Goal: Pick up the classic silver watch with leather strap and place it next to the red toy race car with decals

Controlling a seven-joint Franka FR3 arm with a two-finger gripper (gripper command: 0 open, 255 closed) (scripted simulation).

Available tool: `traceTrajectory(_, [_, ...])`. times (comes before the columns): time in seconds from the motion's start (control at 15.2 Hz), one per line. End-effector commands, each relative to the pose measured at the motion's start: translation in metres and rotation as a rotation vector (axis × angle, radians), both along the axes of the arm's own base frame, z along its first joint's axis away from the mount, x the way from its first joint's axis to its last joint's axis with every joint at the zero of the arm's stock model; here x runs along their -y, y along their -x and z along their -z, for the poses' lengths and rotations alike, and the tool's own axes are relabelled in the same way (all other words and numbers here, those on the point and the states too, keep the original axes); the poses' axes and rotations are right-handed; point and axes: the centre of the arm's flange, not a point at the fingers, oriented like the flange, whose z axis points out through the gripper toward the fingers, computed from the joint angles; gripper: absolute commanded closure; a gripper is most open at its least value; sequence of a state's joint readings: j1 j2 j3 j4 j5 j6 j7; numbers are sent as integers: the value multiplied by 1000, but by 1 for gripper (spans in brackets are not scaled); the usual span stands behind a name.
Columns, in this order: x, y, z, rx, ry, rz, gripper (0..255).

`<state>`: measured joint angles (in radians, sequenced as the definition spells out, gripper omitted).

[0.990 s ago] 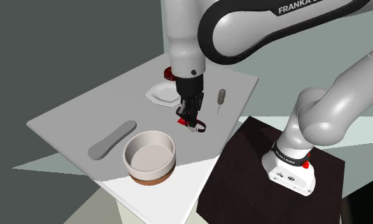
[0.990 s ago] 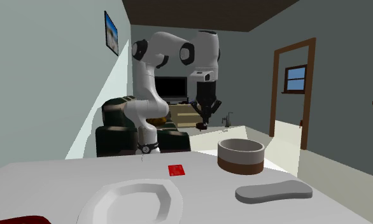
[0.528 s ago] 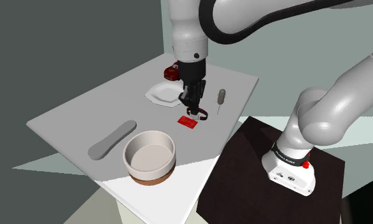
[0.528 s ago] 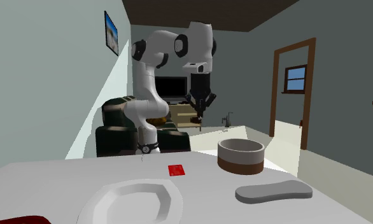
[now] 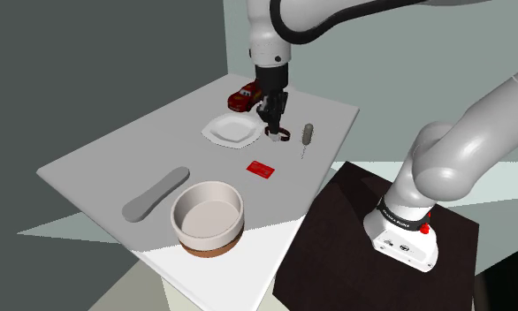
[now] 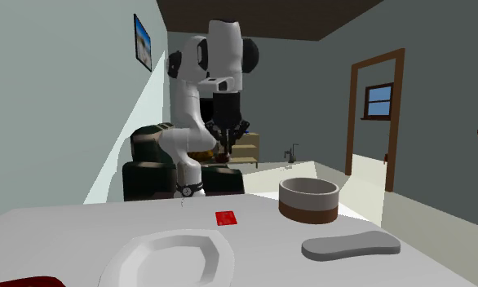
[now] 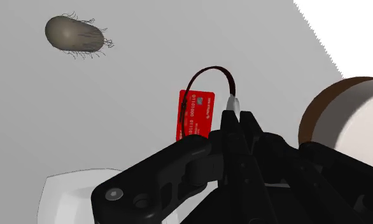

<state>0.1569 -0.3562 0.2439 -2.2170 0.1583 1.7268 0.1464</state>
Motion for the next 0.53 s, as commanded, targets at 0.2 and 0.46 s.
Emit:
traceTrajectory(0.2, [56, -31, 0, 1, 0, -2, 255])
traceTrajectory(0.46, [101, -58, 0, 1, 0, -2, 255])
